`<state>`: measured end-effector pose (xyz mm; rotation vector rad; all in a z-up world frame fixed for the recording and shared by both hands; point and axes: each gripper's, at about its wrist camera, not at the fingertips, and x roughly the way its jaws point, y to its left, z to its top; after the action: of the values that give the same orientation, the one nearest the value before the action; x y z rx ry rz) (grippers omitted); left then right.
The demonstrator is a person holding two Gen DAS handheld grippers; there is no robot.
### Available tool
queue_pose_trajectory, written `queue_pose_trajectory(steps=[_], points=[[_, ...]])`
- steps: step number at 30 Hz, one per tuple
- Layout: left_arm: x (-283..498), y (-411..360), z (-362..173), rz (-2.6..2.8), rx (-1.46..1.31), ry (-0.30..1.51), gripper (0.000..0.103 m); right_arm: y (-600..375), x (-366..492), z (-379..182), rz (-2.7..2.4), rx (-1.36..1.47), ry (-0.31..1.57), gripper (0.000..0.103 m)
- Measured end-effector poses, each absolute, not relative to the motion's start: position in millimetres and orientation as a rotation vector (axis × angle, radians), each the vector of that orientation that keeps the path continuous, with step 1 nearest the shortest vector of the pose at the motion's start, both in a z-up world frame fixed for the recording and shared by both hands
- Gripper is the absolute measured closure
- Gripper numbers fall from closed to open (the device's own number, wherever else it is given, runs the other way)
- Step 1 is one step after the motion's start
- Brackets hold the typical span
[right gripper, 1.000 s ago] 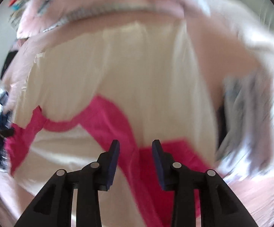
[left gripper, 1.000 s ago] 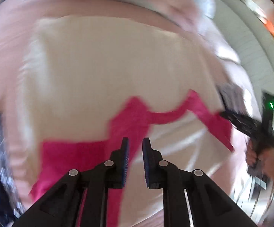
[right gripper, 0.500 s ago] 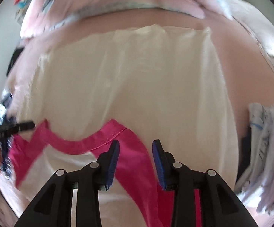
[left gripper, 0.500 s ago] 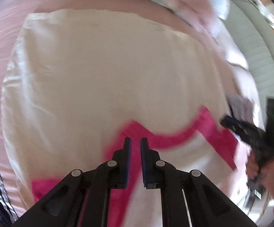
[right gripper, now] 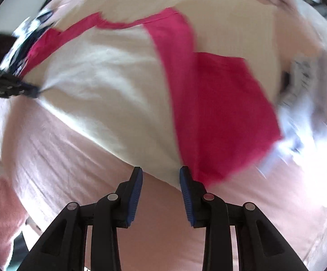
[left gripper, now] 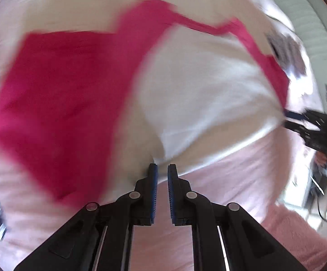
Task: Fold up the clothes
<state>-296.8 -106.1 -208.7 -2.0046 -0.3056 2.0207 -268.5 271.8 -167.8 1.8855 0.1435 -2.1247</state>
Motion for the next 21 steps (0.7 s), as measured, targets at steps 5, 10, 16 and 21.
queue_pose_trajectory(steps=[5, 10, 16, 21], points=[[-269.5, -159.0, -196.9, 2.121, -2.087, -0.560, 0.095, 307.4, -255.4, -162.6, -2.307, 2.055, -0.131, 0.067], [-237.5, -160.9, -187.2, 2.234, -1.991, -0.927, 0.091, 311.0, -227.9, -168.2, -2.272, 2.069, -0.813, 0.058], [-211.5, -139.8, -208.9, 2.261, -1.967, -1.243, 0.068, 300.9, -218.7, -186.9, -2.217, 2.033, -1.227, 0.054], [-213.3, -157.0, -208.1, 2.407, -1.845, -1.273, 0.068, 312.6, -215.0, -173.2, -2.384, 1.957, -1.125, 0.054]])
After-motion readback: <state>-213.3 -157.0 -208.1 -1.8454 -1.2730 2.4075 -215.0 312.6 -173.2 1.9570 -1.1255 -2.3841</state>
